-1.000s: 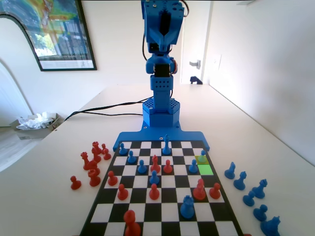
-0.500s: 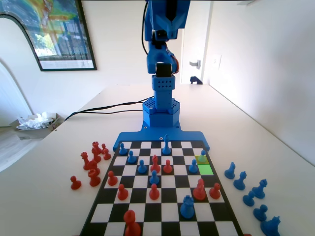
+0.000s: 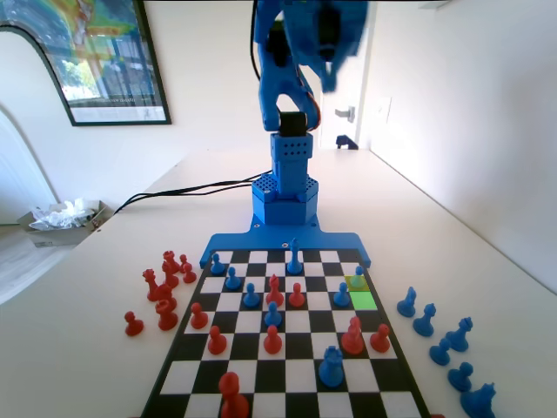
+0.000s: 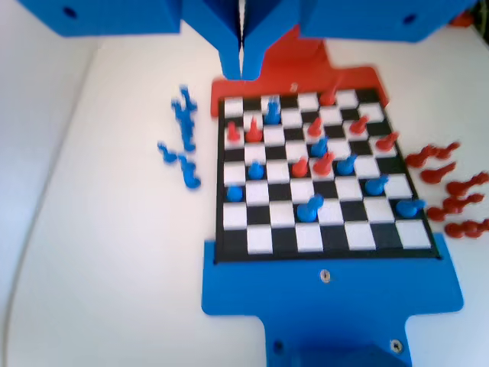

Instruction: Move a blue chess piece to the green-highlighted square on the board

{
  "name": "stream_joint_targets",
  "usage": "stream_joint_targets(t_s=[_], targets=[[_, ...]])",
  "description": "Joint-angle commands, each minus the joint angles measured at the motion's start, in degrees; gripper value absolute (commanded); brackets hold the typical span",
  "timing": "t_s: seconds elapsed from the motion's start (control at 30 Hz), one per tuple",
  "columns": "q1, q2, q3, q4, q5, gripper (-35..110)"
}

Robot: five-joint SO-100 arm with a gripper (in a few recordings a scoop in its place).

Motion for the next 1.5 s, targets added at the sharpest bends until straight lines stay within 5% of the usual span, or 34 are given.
stream_joint_targets(t_s=[0.0,0.63,1.47], targets=[[-2.90,-1.67,3.60,-4.31,-0.79,1],[-4.92,-16.88,15.73,-28.39,3.60,9],[-4.39,-32.43,15.64,-39.20,0.53,11]])
